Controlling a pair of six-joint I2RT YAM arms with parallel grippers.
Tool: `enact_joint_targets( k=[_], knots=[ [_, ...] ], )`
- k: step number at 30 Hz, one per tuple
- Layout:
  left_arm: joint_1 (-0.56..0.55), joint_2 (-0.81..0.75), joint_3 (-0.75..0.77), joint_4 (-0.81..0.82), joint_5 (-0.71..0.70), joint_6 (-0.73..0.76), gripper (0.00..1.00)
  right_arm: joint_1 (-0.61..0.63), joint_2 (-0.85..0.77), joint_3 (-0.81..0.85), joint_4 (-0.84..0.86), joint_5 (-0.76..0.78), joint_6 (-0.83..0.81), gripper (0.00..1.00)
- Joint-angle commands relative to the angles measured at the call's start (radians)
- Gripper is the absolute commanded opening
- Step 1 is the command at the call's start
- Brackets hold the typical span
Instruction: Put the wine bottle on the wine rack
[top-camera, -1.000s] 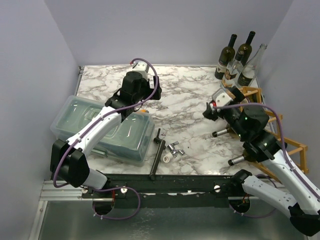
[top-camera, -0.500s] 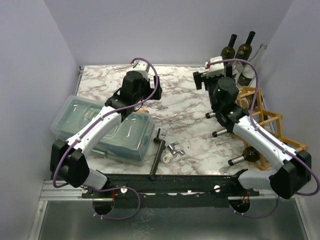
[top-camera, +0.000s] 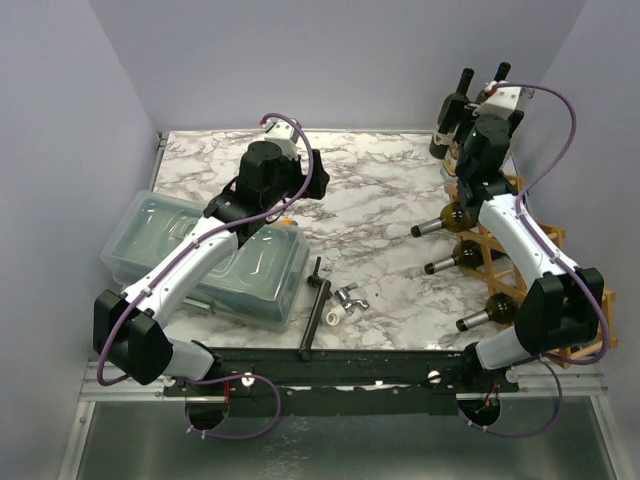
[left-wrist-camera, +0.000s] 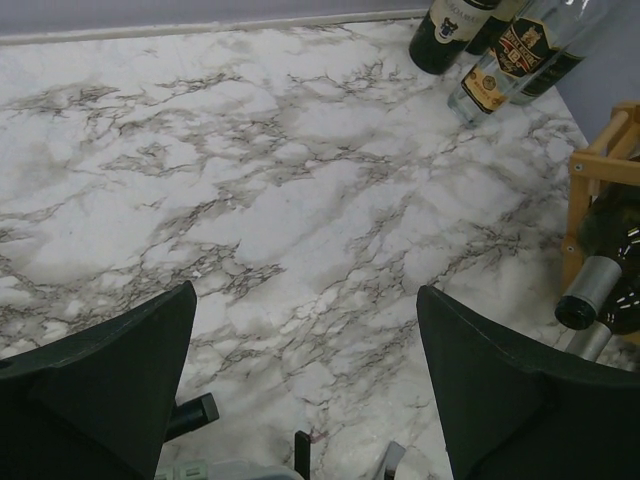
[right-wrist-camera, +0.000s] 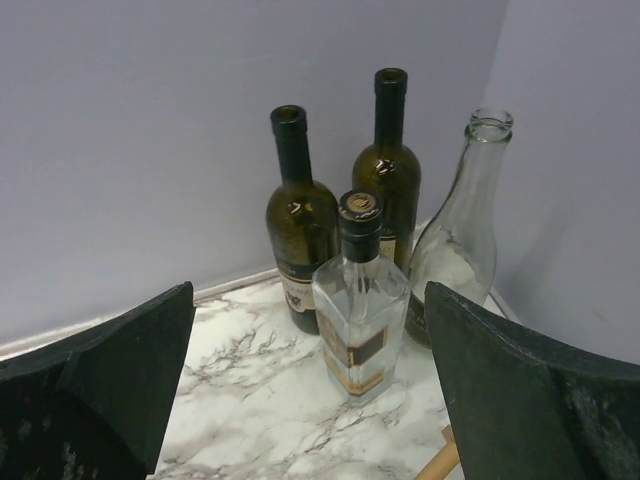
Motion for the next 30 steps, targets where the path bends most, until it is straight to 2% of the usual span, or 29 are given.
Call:
enact_joint_targets(
  k=[1,11,23,30],
  knots=[
    [-0.014,-0.024,0.028,-0.006,0.032,-0.006,0.93,-0.07,0.055,0.076,-0.021,-0.053,0.076,1.0],
    [-0.016,-0.054,-0.025,0.077,0.076,-0.008,0.93,-0.115,0.206,0.237,-0.1,-0.103,0.051,1.0],
    [-0.015,-0.066,-0.046,0.108,0.089,-0.011,0.93,-0.185,0.279,0.257,-0.138,-0.147,0.047,0.99],
    [-0.01,-0.072,-0.052,0.119,0.099,-0.017,0.93,-0.195,0.34,0.291,-0.117,-0.177,-0.011,0.93]
  ],
)
